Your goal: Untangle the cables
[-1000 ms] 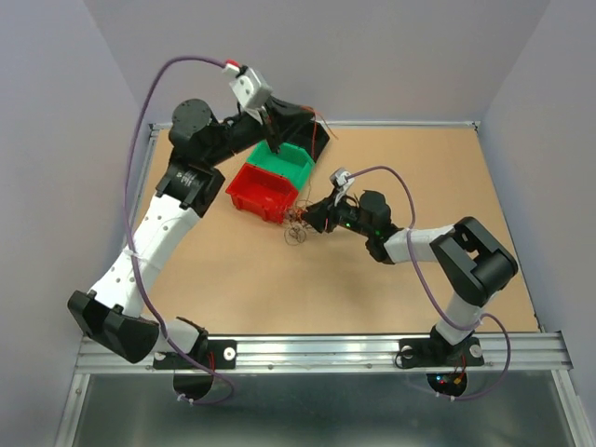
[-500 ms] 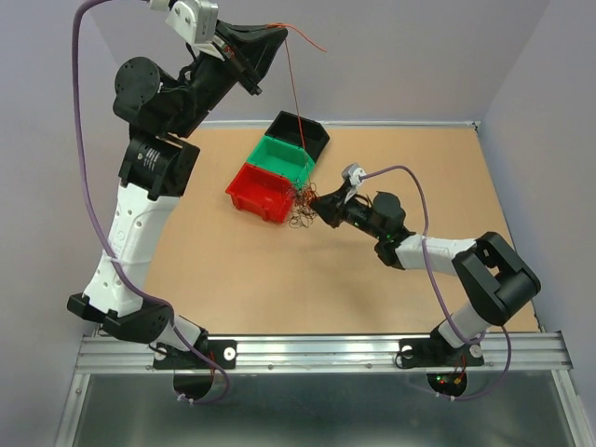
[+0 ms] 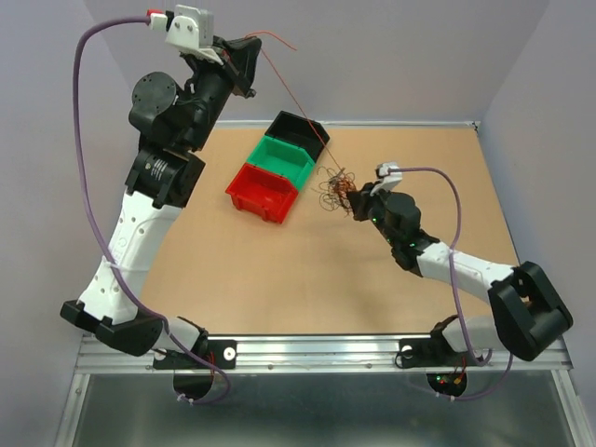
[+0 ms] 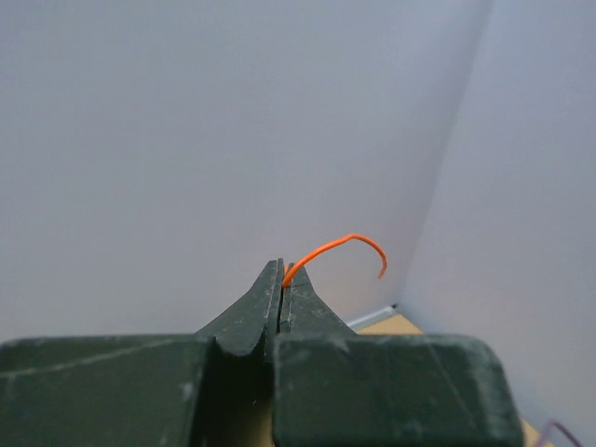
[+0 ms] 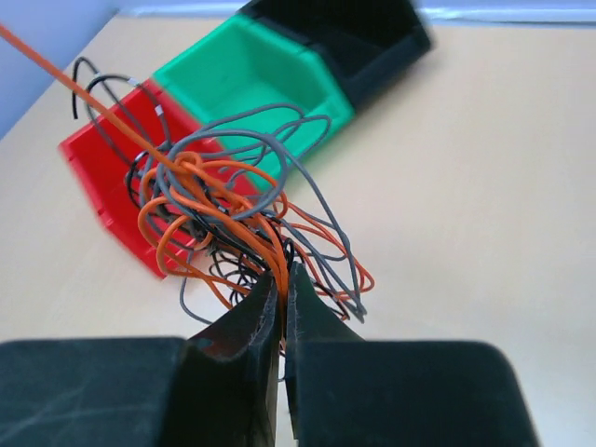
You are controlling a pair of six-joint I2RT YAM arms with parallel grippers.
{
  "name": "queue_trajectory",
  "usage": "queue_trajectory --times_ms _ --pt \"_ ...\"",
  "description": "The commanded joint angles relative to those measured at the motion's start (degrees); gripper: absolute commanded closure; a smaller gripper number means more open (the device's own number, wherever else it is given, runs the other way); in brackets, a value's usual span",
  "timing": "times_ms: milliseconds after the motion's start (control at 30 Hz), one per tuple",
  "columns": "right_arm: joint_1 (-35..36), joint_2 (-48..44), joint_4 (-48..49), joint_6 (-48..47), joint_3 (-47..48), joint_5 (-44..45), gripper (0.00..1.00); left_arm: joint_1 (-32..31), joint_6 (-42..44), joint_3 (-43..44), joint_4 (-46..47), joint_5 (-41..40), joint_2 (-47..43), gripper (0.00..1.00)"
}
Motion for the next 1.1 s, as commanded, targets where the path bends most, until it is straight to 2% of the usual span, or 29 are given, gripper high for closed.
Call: queue_trajectory --times_ms 0,133,233,333,400,433,467,533,567,633,733,767,867,1067 --pt "-5.7 -5.9 -9.4 5.7 -5.3 11.5 0.99 0.1 5.3 -1.9 11.7 -16.2 -9.7 1.0" --pt "-10.8 -9.2 -11.8 7.1 -7.9 14.6 0.99 0.2 9.9 -4.0 14.3 -24.0 -12.1 1.0" --pt "-11.8 -10.4 -14.3 8.4 -8.7 20.0 0.99 0.3 10.7 -5.6 15.9 -25.9 -13.6 1.0" --pt "-12.1 -11.8 -16.4 10.8 -9.1 27.3 0.99 0.3 9.3 -8.0 16.7 -22.2 -14.9 1.0" --pt "-12.1 -12.8 -16.8 10.3 -9.5 26.3 0.98 0.3 8.2 -13.6 18.9 -15.0 -16.8 1.0" --pt "-12.1 -14.3 -16.8 9.4 -9.5 24.1 0.84 0.3 6.9 -16.0 21.7 -4.8 -17.4 1.0" --pt "-12.1 -15.0 -16.7 8.6 -9.8 18.8 0.78 0.2 5.8 -18.1 22.8 1.0 -17.7 1.0" --pt "-12.1 -17.0 -15.9 6.5 -10.5 13.9 0.65 -0.5 2.9 -22.2 24.2 11.1 -17.2 1.0" --pt "-12.1 -19.3 -14.4 5.2 -11.7 9.1 0.52 -1.4 0.7 -23.6 24.2 13.0 -16.1 1.0" --pt "-12.0 -21.7 -12.7 4.4 -13.3 5.2 0.37 -2.6 -1.3 -24.6 24.4 17.6 -14.9 1.0" --pt "-12.1 -26.3 -9.4 2.0 -15.9 -3.6 0.25 -5.3 -1.8 -27.3 25.4 19.7 -13.3 1.0" --pt "-12.1 -27.5 -8.0 0.6 -16.3 -9.6 0.24 -6.1 -1.3 -28.4 25.6 20.0 -13.1 1.0" --pt "-12.1 -27.9 -7.1 -0.3 -15.6 -18.7 0.17 -8.3 -1.3 -30.5 26.7 20.4 -12.5 1.0" --pt "-12.0 -25.8 -2.8 -0.2 -13.9 -33.2 0.13 -9.2 -4.2 -31.4 27.0 20.7 -11.0 1.0"
